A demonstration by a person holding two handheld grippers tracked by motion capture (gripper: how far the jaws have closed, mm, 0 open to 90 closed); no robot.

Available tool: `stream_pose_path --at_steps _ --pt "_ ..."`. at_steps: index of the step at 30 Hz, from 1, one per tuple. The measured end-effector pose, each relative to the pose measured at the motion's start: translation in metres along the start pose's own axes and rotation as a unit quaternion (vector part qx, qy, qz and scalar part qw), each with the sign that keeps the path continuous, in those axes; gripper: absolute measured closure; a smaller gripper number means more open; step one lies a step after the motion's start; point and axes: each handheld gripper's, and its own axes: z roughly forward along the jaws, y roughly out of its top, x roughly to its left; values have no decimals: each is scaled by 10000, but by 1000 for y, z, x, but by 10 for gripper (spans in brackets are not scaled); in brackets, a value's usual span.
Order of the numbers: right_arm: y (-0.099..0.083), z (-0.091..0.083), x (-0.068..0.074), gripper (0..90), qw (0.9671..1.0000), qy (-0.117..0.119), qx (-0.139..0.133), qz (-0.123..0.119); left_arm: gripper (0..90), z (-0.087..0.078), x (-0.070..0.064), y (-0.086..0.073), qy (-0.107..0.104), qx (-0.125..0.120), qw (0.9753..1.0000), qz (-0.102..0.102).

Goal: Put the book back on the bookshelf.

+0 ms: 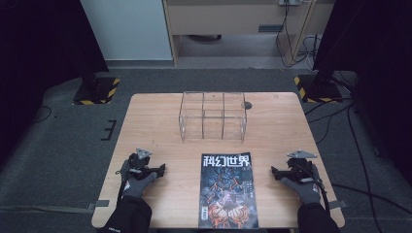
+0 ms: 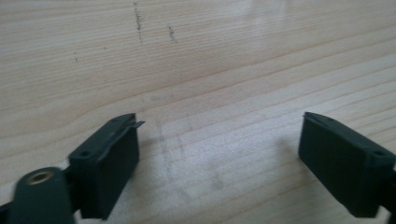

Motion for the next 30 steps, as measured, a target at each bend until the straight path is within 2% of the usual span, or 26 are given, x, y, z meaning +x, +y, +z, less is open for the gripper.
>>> stream_pose_path --at_steps 2,3,4,8,9,10,13,15,16,20,21,27,30 --pt "2 -3 2 125 10000 -48 25 -47 147 -3 -1 1 -7 -63 10000 -22" --pt "2 -4 5 149 9998 -109 10 -163 153 -11 -3 5 -99 -371 9992 -107" --pt "3 -6 7 157 9997 -128 -2 -223 153 -14 -4 6 -135 -458 9987 -152" --pt "9 -16 10 179 9993 59 -355 -25 165 -23 -10 9 -242 -683 9972 -194" --pt "9 -16 10 179 9993 59 -355 -25 168 -23 -10 9 -242 -683 9972 -194" --pt "12 -24 13 180 9981 187 -577 59 171 -25 -14 10 -271 -730 9967 -230" --pt "14 -32 18 177 9966 308 -755 135 182 -28 -19 11 -366 -782 9959 -283" --pt "15 -37 20 177 9956 334 -862 182 189 -29 -20 12 -365 -839 9955 -250" --pt "16 -39 21 178 9951 338 -917 177 199 -32 -25 12 -429 -863 9951 -233" --pt "18 -43 24 177 9944 357 -988 144 214 -34 -31 14 -536 -929 9941 -183" --pt "20 -45 25 167 9939 385 -1027 141 221 -36 -35 15 -626 -1003 9928 -200" --pt "22 -50 30 166 9923 499 -1132 105 229 -37 -45 17 -726 -1015 9922 -75" --pt "24 -52 37 167 9914 612 -1157 48 233 -38 -54 18 -859 -1035 9909 -39"
